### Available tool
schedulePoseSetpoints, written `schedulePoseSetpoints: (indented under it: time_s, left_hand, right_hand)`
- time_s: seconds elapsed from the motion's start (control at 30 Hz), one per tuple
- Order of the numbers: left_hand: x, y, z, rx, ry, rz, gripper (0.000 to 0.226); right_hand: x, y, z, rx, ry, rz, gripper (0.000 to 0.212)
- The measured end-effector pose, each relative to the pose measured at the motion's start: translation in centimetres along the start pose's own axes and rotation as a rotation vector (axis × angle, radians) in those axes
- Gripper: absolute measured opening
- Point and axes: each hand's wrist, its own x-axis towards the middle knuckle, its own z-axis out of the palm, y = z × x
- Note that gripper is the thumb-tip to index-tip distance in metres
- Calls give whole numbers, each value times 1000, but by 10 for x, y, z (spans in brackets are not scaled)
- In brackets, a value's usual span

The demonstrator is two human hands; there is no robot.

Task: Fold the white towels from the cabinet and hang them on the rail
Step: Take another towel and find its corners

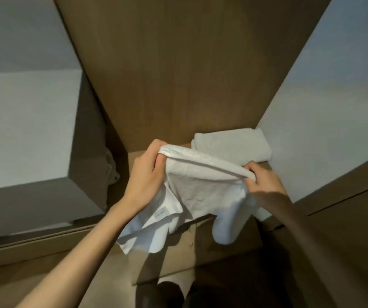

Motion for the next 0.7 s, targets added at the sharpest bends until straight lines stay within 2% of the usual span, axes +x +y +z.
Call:
schedulePoseSetpoints:
  time_s: [0.17,0.33,0.47,0.7]
  left_hand:
    - [26,113,-74,42,5,-4,21]
    - [37,175,-136,104,115,-12,23]
    - [39,195,-169,182,206,-32,25]
    - [27,190,-200,338,384,-112,5]
  right_hand:
    - [-16,-51,-114,50,33,-41,14]
    - [-25,-92,-190,67,139,-91,22]
    - [-27,-116,-218,21,197,-104,18]
    - [-24,-147,-227,1,293,-181,20]
